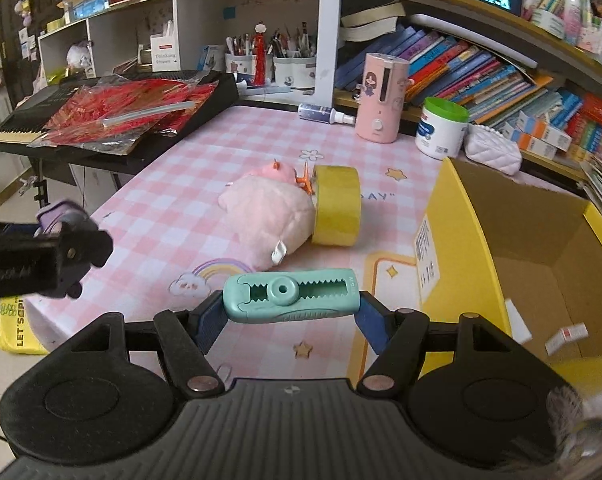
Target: Organize objects
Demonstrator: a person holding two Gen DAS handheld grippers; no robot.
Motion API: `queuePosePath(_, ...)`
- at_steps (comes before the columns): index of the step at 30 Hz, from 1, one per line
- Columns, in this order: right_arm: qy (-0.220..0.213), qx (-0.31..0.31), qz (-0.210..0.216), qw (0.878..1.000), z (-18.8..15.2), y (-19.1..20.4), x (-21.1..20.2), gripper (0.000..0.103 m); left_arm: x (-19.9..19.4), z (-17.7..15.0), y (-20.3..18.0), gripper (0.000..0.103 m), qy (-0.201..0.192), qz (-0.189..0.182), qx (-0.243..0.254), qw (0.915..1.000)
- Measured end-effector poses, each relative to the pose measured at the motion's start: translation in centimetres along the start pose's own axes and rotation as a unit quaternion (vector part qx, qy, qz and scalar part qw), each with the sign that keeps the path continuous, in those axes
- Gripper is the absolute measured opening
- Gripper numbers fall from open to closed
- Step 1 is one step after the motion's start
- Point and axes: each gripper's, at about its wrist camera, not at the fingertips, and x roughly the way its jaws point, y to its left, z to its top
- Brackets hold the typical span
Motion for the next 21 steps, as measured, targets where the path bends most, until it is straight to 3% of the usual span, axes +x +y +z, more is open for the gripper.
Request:
queuePosePath(10,-0.004,0.015,-0.02,1.0,-3.2,2.7,-4.2,0.067,-4.0,-2.9,1.1,0.052,0.006,-0.021,0.01,0.9997)
queuePosePath(21,-0.019,0.041,-0.049,0.998,-5.9,3.1,-8.3,0.067,-6.6,-4.6,0.5,0.052,-0.001,-0.047,0.03,0.9984)
